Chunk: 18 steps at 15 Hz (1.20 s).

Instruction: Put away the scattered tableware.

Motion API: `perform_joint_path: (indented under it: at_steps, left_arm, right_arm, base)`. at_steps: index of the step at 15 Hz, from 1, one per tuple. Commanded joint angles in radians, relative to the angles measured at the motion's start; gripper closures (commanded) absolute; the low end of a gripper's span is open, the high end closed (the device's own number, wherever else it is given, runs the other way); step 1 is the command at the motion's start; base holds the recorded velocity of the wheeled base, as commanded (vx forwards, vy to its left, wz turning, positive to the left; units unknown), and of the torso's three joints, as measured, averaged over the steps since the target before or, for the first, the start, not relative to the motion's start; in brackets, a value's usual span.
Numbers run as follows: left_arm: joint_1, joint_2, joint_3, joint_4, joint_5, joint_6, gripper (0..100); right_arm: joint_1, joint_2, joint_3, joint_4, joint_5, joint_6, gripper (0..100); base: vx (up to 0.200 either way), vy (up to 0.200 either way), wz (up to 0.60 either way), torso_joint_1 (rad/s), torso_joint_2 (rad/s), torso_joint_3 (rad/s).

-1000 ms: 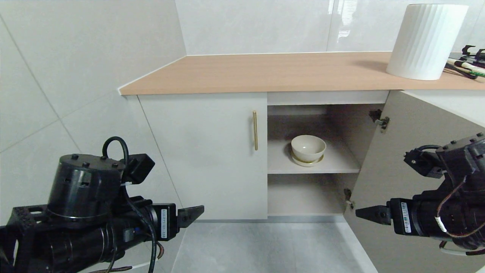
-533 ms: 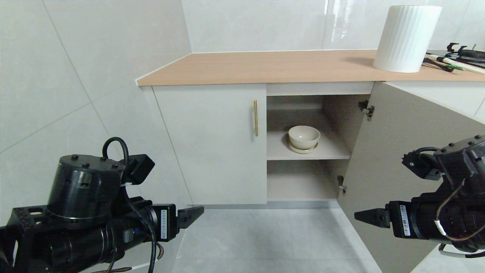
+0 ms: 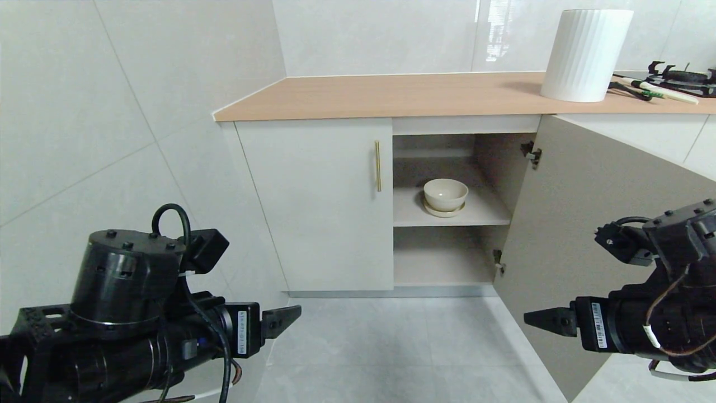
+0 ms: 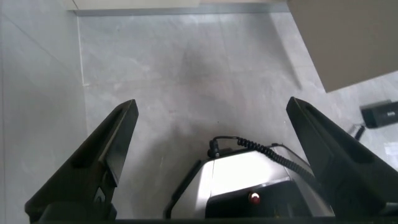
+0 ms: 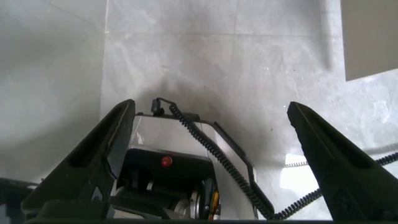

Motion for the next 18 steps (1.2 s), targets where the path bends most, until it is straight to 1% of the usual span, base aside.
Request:
perform_joint_path:
  at_steps: [1, 4, 11, 13, 15, 18]
  left_arm:
    - [0.000, 0.002, 0.000, 0.000, 0.001, -0.001, 0]
    - [0.000, 0.004, 0.000, 0.001, 0.003, 0.001, 0]
    - [0.000, 0.002, 0.004, 0.001, 0.004, 0.001, 0]
    - [0.000, 0.001, 0.004, 0.001, 0.004, 0.001, 0]
    - [0.002, 0.001, 0.004, 0.001, 0.004, 0.001, 0]
    - [0.000, 0.001, 0.007, 0.001, 0.003, 0.001, 0]
  right_arm:
    - [0.000, 0.000, 0.000, 0.001, -0.001, 0.000, 0]
    - [-0.002, -0.037, 0.004, 0.009, -0.001, -0.003, 0]
    - [-0.037, -0.053, 0.020, 0.011, -0.017, -0.014, 0]
    - [-0.054, -0.053, 0.017, 0.029, -0.030, -0.040, 0]
    - [-0.088, -0.054, -0.005, 0.070, -0.030, -0.043, 0]
    - [-0.229, -0.051, -0.025, 0.101, -0.030, -0.117, 0]
  base:
    - [0.000, 0.000, 0.00, 0.000, 0.00, 0.000]
    - [0.000, 0.000, 0.00, 0.000, 0.00, 0.000]
    - [0.000, -0.200, 0.00, 0.004, 0.00, 0.002]
    - [0.000, -0.200, 0.00, 0.000, 0.00, 0.005]
    - [0.000, -0.200, 0.00, 0.005, 0.00, 0.005]
    - [0.000, -0.200, 0.00, 0.004, 0.00, 0.001]
